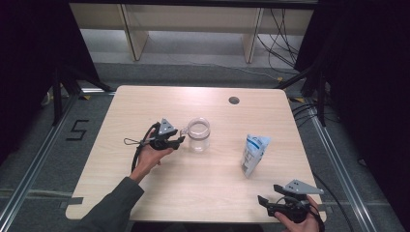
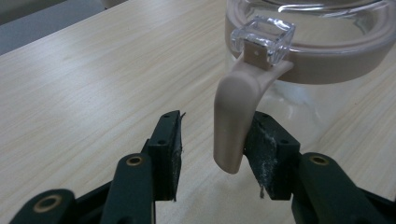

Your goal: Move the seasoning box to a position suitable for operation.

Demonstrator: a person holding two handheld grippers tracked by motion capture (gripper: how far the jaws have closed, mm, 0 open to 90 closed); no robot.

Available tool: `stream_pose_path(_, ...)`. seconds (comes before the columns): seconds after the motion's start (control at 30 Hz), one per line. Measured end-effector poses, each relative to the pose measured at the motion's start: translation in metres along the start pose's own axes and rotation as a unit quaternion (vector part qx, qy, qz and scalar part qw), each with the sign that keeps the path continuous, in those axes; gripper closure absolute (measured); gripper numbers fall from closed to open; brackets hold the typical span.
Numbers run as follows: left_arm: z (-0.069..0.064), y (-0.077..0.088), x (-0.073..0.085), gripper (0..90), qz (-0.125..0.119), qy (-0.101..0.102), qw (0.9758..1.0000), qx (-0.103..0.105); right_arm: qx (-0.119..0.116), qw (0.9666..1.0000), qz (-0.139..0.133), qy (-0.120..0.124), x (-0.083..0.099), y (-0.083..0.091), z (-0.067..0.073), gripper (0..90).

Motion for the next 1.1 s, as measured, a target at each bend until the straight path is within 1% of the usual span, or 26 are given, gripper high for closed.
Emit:
stream_pose_path(0.03,-0.0003,-0.0003,-0.0003,56.0,0.001,-0.001,1.0,0.0,0.001,0.9999,-0.002,0.014,-0.0007,-0.0008,-0.0028,23.9)
stream_pose_path(0.07,-0.0003,-0.0008,-0.0009,56.2,0.0,-0.003,1.0,-0.003,0.001,0.9999,-0.002,0.013,-0.0008,-0.0008,-0.0027,23.9)
stream_pose_path(0.13,-0.0014,-0.0026,-0.0013,58.0,-0.004,-0.004,1.0,-0.001,0.001,0.9999,-0.005,0.015,-0.0013,-0.0013,-0.0027,24.0)
stream_pose_path(0.17,-0.0016,-0.0028,-0.0012,58.5,-0.001,-0.004,1.0,0.001,-0.001,0.9999,-0.001,0.011,-0.001,-0.0012,-0.0016,24.0)
stream_pose_path(0.23,-0.0023,-0.0043,-0.0013,59.5,-0.004,-0.004,1.0,0.001,0.001,1.0,-0.001,0.008,-0.001,-0.0011,-0.0006,24.1)
stream_pose_path(0.27,-0.0021,-0.0042,-0.0012,60.2,-0.001,-0.006,1.0,0.003,0.003,0.9998,-0.003,0.018,-0.0016,-0.0011,-0.0024,24.1)
stream_pose_path(0.4,-0.0015,-0.005,-0.0018,62.8,-0.005,-0.002,1.0,0.004,0.003,0.9998,-0.004,0.019,-0.0016,-0.0012,-0.0024,24.2)
stream_pose_path(0.43,-0.0014,-0.0053,-0.0017,63.4,-0.005,-0.002,1.0,0.002,0.006,0.9997,-0.004,0.023,-0.0015,-0.0011,-0.0031,24.2)
stream_pose_path(0.47,-0.0022,-0.0067,-0.0022,63.6,-0.014,0.007,0.9999,0.003,0.005,0.9997,-0.005,0.022,-0.0015,-0.0013,-0.003,24.3)
stream_pose_path(0.5,-0.002,-0.0068,-0.002,63.9,-0.014,0.007,0.9999,0.006,0.002,0.9998,-0.004,0.021,-0.0015,-0.0015,-0.0025,24.4)
stream_pose_path(0.53,-0.0015,-0.0064,-0.0012,65.2,-0.009,-0.002,0.9999,0.009,0.001,0.9998,-0.004,0.022,-0.0016,-0.0015,-0.0025,24.4)
stream_pose_path(0.57,-0.0015,-0.0066,-0.0015,66.4,-0.01,-0.009,0.9999,0.01,0.002,0.9997,-0.004,0.022,-0.0016,-0.0016,-0.0026,24.4)
stream_pose_path(0.6,-0.0019,-0.0062,-0.0015,67.4,-0.009,-0.011,0.9999,0.008,0.002,0.9998,-0.004,0.022,-0.0014,-0.0021,-0.0026,24.4)
stream_pose_path(0.63,-0.0028,-0.006,-0.0017,68.8,-0.009,-0.012,0.9998,0.013,0.002,0.9998,-0.004,0.022,-0.0013,-0.0021,-0.0024,24.5)
stream_pose_path(0.7,-0.0036,-0.0057,-0.0019,71.9,-0.007,-0.022,0.9997,0.013,0.0,0.9998,-0.005,0.021,-0.0018,-0.0015,-0.0018,24.8)
stream_pose_path(0.73,-0.0043,-0.0057,-0.0015,73.4,-0.006,-0.024,0.9997,0.007,-0.001,0.9998,-0.005,0.022,-0.0019,-0.0014,-0.0017,24.8)
stream_pose_path(0.77,-0.0041,-0.0058,-0.0014,73.8,-0.007,-0.025,0.9996,0.009,-0.001,0.9998,-0.005,0.022,-0.0018,-0.0014,-0.0018,24.8)
stream_pose_path(0.8,-0.0046,-0.0061,-0.0016,74.1,-0.011,-0.015,0.9997,0.014,0.0,0.9998,-0.005,0.022,-0.0017,-0.0014,-0.0019,24.8)
stream_pose_path(0.83,-0.0035,-0.0054,-0.0011,74.3,-0.008,-0.017,0.9997,0.016,0.0,0.9997,-0.005,0.022,-0.0016,-0.0015,-0.0022,24.8)
stream_pose_path(0.87,-0.0042,-0.0059,-0.0014,74.5,-0.016,-0.004,0.9997,0.02,0.004,0.9997,-0.005,0.023,-0.0017,-0.0011,-0.0027,24.8)
stream_pose_path(0.9,-0.0039,-0.0056,-0.0012,74.7,-0.015,-0.004,0.9996,0.022,0.004,0.9997,-0.005,0.023,-0.0018,-0.001,-0.0026,24.8)
stream_pose_path(0.93,-0.0028,-0.0046,-0.0005,74.8,-0.01,-0.011,0.9996,0.026,0.004,0.9998,-0.004,0.02,-0.0018,-0.0008,-0.0022,24.8)
stream_pose_path(0.97,-0.0027,-0.0045,-0.0004,74.8,-0.011,-0.013,0.9995,0.027,0.0,0.9998,-0.004,0.021,-0.0016,-0.0016,-0.0021,24.8)
stream_pose_path(1.07,-0.0017,-0.0035,0.0001,75.2,-0.011,-0.009,0.9995,0.029,0.0,0.9998,-0.005,0.021,-0.0018,-0.0017,-0.0018,25.2)
stream_pose_path(1.1,-0.0017,-0.0032,0.0002,75.3,-0.009,-0.009,0.9994,0.032,-0.005,1.0,0.002,-0.001,-0.0009,-0.0009,0.002,25.2)
Point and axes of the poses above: each handheld gripper's, and its own axes: y roughly backward along the jaws, x roughly out of its underside, z roughly to its left, the point moved 6 cm from there along -y, roughly forward along the jaws, and after that the axes turned 1 degree about -x, right-handed, at the moved point
